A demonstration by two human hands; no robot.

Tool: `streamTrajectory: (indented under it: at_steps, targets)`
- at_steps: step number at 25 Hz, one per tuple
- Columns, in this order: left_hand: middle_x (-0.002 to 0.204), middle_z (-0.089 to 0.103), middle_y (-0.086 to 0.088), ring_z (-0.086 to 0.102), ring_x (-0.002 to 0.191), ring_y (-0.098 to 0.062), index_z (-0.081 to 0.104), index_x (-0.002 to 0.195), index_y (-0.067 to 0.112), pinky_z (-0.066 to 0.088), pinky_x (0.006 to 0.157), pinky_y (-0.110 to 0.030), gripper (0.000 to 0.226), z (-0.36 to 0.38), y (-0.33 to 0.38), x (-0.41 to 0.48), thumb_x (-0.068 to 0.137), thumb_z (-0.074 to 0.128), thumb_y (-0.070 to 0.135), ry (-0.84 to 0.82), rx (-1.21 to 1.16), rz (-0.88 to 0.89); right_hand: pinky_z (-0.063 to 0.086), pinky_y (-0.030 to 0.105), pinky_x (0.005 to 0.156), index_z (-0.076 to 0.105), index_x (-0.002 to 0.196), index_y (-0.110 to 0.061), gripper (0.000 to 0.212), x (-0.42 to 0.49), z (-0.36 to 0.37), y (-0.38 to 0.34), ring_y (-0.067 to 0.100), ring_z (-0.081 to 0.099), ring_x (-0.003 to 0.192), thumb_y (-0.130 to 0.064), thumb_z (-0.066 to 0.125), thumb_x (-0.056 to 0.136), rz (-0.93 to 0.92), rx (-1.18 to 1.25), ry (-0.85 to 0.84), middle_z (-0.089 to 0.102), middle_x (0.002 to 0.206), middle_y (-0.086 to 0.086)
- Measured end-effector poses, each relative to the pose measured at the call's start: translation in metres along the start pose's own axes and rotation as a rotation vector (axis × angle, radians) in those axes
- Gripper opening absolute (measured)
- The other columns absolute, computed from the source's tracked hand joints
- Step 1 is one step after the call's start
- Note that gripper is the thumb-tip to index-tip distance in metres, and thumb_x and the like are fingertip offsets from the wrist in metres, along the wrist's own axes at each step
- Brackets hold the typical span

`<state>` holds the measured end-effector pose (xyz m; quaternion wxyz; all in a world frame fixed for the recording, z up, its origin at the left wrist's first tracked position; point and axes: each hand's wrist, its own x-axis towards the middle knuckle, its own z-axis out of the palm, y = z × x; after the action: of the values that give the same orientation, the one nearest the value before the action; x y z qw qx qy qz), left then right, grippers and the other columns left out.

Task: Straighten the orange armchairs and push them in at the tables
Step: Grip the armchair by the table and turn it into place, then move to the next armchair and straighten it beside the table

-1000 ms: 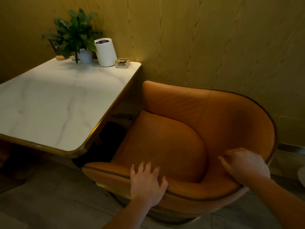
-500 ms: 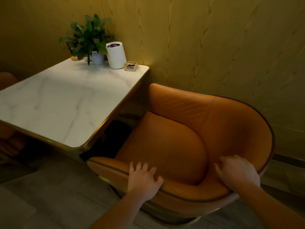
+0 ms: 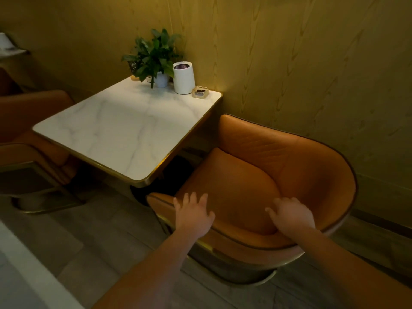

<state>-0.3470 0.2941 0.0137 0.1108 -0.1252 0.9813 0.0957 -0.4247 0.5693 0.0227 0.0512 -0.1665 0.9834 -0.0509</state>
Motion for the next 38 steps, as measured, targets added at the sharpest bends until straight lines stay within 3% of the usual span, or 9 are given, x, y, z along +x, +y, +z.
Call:
streamTrajectory:
  at_steps: [9, 17, 21, 26, 29, 33, 38]
  targets:
    - [0.166, 0.014, -0.008, 0.005, 0.153, -0.032, 0.013, 0.156, 0.032, 0.002, 0.120, -0.063, 0.065, -0.095, -0.025, -0.081, 0.099, 0.035, 0.053, 0.195, 0.013, -0.038, 0.051, 0.035, 0.085, 0.054, 0.128, -0.030, 0.039, -0.023, -0.079, -0.109, 0.016, 0.053, 0.108, -0.052, 0.043, 0.098, -0.237, 0.129, 0.050, 0.061, 0.114, -0.005]
    - [0.165, 0.018, -0.010, 0.008, 0.152, -0.033, 0.018, 0.154, 0.032, 0.008, 0.119, -0.065, 0.062, -0.152, -0.104, -0.146, 0.099, 0.036, 0.053, 0.369, -0.026, -0.122, 0.049, 0.032, 0.074, 0.055, 0.125, -0.032, 0.037, -0.038, -0.117, -0.213, 0.016, 0.055, 0.104, -0.054, 0.045, 0.097, -0.388, 0.182, 0.093, 0.063, 0.111, -0.005]
    - [0.165, 0.019, -0.010, 0.008, 0.152, -0.033, 0.017, 0.155, 0.032, 0.009, 0.119, -0.065, 0.063, -0.175, -0.173, -0.178, 0.099, 0.038, 0.053, 0.438, -0.025, -0.193, 0.050, 0.035, 0.071, 0.059, 0.121, -0.031, 0.035, -0.045, -0.128, -0.298, 0.018, 0.056, 0.100, -0.053, 0.045, 0.097, -0.444, 0.158, 0.123, 0.065, 0.106, -0.004]
    - [0.166, 0.015, -0.008, 0.004, 0.153, -0.031, 0.014, 0.156, 0.034, 0.006, 0.120, -0.064, 0.065, -0.200, -0.260, -0.205, 0.099, 0.037, 0.056, 0.470, -0.041, -0.250, 0.041, 0.025, 0.053, 0.060, 0.114, -0.027, 0.034, -0.050, -0.133, -0.405, 0.014, 0.058, 0.082, -0.054, 0.047, 0.097, -0.499, 0.161, 0.152, 0.064, 0.092, -0.005]
    - [0.166, 0.015, -0.006, 0.005, 0.153, -0.031, 0.013, 0.155, 0.036, 0.004, 0.119, -0.063, 0.065, -0.214, -0.315, -0.218, 0.098, 0.036, 0.058, 0.497, -0.036, -0.286, 0.053, 0.032, 0.063, 0.060, 0.112, -0.029, 0.036, -0.049, -0.140, -0.471, 0.015, 0.058, 0.082, -0.056, 0.044, 0.096, -0.546, 0.152, 0.134, 0.064, 0.091, -0.005]
    - [0.166, 0.018, -0.005, 0.007, 0.153, -0.031, 0.013, 0.153, 0.038, 0.002, 0.118, -0.062, 0.064, -0.229, -0.385, -0.225, 0.097, 0.036, 0.061, 0.534, -0.025, -0.366, 0.053, 0.033, 0.066, 0.058, 0.096, -0.032, 0.030, -0.037, -0.142, -0.548, 0.014, 0.057, 0.079, -0.057, 0.041, 0.095, -0.652, 0.163, 0.136, 0.060, 0.081, -0.009]
    - [0.165, 0.018, -0.006, 0.008, 0.153, -0.032, 0.011, 0.152, 0.039, 0.001, 0.118, -0.063, 0.065, -0.244, -0.468, -0.218, 0.096, 0.034, 0.063, 0.559, -0.038, -0.472, 0.052, 0.032, 0.072, 0.061, 0.117, -0.032, 0.037, 0.001, -0.134, -0.640, 0.013, 0.058, 0.085, -0.058, 0.047, 0.095, -0.732, 0.189, 0.143, 0.065, 0.097, -0.008]
